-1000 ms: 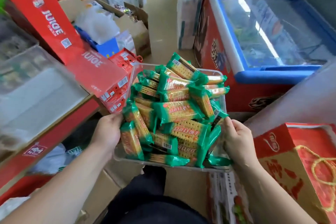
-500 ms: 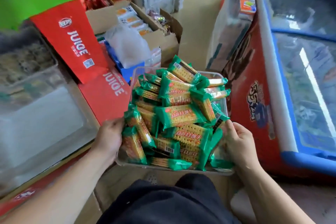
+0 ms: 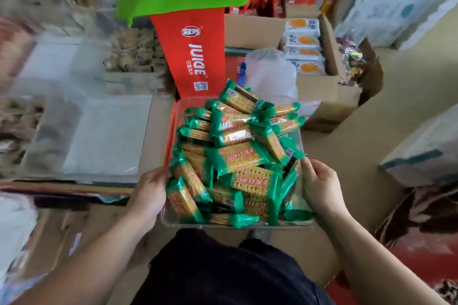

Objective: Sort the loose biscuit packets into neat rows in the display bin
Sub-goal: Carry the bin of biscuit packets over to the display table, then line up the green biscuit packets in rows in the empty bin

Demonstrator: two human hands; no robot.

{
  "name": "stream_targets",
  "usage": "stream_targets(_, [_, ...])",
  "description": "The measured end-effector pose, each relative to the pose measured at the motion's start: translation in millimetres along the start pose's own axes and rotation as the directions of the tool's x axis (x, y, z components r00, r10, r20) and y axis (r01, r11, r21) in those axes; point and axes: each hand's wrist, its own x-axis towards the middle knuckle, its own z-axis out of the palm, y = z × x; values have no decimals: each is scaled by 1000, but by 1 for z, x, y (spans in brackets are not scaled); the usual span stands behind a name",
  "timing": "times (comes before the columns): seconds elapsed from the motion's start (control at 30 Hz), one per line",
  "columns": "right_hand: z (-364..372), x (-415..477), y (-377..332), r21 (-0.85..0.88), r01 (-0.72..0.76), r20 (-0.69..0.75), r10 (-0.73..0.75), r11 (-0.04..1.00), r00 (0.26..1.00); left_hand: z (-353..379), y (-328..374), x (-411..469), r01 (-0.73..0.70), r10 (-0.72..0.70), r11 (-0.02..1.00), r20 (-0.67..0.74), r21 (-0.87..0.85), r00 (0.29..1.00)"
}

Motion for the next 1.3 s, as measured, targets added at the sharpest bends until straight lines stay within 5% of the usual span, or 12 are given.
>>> stream_targets(0.23, [40,61,-9,-71,41,125,-31,997,992,0,-13,38,234,-272,957,-249,-169,930])
stream_targets(0.57, [90,70,-9,-38,-40,77,43,998,996,-12,24,50,356,-314,931,-324,79,893])
stream_targets(0.93, [116,52,-13,-66,-23,40,26,998,999,-35,3,27,186,-143,901,-136,391,980])
stream_targets(1.3, [113,55,-17,-138,-69,163,91,988,982,-37,10,33,-221,245,736,52,640,968])
